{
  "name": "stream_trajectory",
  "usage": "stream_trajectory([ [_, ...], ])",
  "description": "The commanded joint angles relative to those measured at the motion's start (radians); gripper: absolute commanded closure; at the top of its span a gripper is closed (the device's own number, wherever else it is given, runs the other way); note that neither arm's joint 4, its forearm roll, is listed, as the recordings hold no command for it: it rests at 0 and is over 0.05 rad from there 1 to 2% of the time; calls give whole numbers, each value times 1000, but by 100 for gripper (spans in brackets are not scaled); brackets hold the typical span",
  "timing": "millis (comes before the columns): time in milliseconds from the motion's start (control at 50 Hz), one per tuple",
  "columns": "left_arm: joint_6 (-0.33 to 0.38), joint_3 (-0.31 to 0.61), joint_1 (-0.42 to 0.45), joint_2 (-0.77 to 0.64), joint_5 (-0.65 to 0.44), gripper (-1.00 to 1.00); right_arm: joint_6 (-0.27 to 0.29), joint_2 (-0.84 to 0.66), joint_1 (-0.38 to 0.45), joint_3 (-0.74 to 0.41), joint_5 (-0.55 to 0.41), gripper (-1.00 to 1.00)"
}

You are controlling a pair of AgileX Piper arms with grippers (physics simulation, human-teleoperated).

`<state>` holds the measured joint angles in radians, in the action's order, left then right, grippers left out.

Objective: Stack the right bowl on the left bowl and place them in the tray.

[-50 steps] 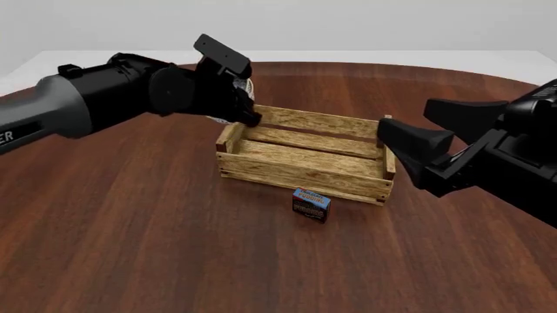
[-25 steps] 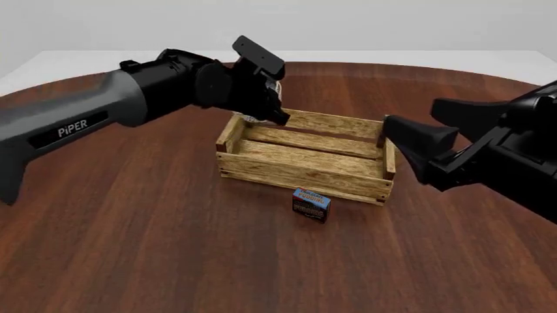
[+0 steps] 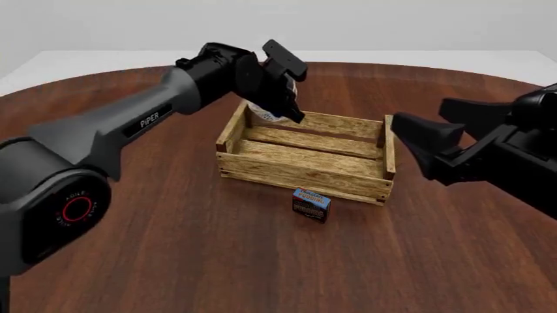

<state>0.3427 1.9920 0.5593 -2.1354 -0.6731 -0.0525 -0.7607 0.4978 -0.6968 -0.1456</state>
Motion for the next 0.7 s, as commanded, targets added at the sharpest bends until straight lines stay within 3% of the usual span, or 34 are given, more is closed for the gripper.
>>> stream_trajectory([
  [20, -14, 234, -21, -165, -99, 100, -13, 32, -17, 5, -16, -100],
  [380, 31, 545, -35, -383, -239, 100, -26, 63, -51, 11, -32, -100],
  [540, 32, 593, -35, -429, -249, 100, -29, 74, -56, 13, -40, -100],
  [700, 29, 736, -41, -516, -310, 100, -30, 83, -61, 14, -47, -100],
])
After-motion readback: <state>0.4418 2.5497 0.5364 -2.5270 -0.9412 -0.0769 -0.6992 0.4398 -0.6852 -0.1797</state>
